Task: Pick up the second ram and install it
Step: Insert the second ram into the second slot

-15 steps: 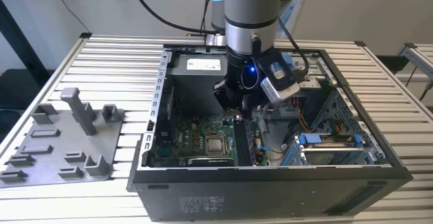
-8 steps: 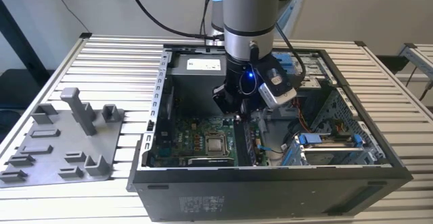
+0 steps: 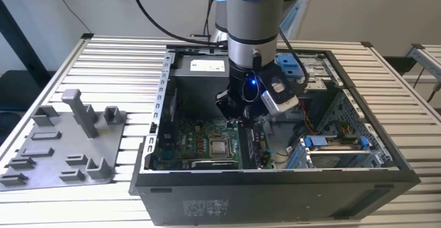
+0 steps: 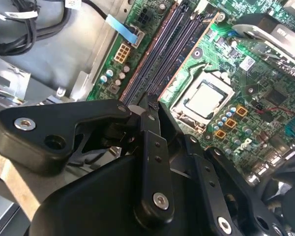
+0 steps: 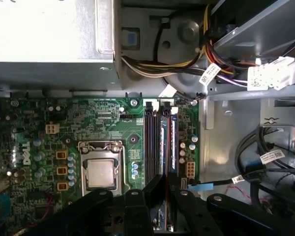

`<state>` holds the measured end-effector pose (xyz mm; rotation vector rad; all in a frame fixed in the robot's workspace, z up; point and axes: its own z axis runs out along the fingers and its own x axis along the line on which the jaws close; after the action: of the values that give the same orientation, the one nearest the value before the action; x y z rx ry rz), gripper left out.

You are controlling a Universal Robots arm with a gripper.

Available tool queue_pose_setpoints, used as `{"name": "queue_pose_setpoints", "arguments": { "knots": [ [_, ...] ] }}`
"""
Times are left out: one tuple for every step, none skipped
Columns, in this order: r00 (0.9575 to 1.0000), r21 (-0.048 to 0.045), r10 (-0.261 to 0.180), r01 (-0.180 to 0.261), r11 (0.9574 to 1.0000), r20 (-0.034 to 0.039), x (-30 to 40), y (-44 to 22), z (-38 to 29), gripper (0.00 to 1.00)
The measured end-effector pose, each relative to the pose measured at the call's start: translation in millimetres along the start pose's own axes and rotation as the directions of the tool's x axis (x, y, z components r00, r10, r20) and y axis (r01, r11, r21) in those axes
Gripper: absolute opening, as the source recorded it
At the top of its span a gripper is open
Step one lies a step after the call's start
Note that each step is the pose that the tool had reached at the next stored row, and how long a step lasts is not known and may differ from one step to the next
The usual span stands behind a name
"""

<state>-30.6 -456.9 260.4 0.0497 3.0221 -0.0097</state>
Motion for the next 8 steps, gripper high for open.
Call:
{"name": "queue_pose_setpoints", "arguments": {
  "knots": [
    [1.0000,0.0004,0.003,-0.003,1.0000,-0.0019,0.2,0.0,1.4,0.17],
    [1.0000,0.0005,0.005,-0.005,1.0000,-0.0037,0.3,0.0,2.9,0.17],
    [1.0000,0.0010,0.007,-0.007,1.0000,-0.0053,0.5,0.0,4.3,0.17],
    [0.9999,0.0012,0.008,-0.008,1.0000,-0.0071,0.7,0.0,5.7,0.17],
    [0.9999,0.0015,0.009,-0.009,1.0000,-0.0093,0.8,0.0,7.2,0.17],
    [0.9999,0.0017,0.010,-0.010,0.9999,-0.0115,0.9,0.0,8.5,0.17],
    [0.9998,0.0021,0.013,-0.013,0.9999,-0.0138,1.0,0.1,9.7,0.17],
    [0.9997,0.0028,0.018,-0.018,0.9998,-0.0154,1.1,0.1,11.1,0.17]
  ]
}}
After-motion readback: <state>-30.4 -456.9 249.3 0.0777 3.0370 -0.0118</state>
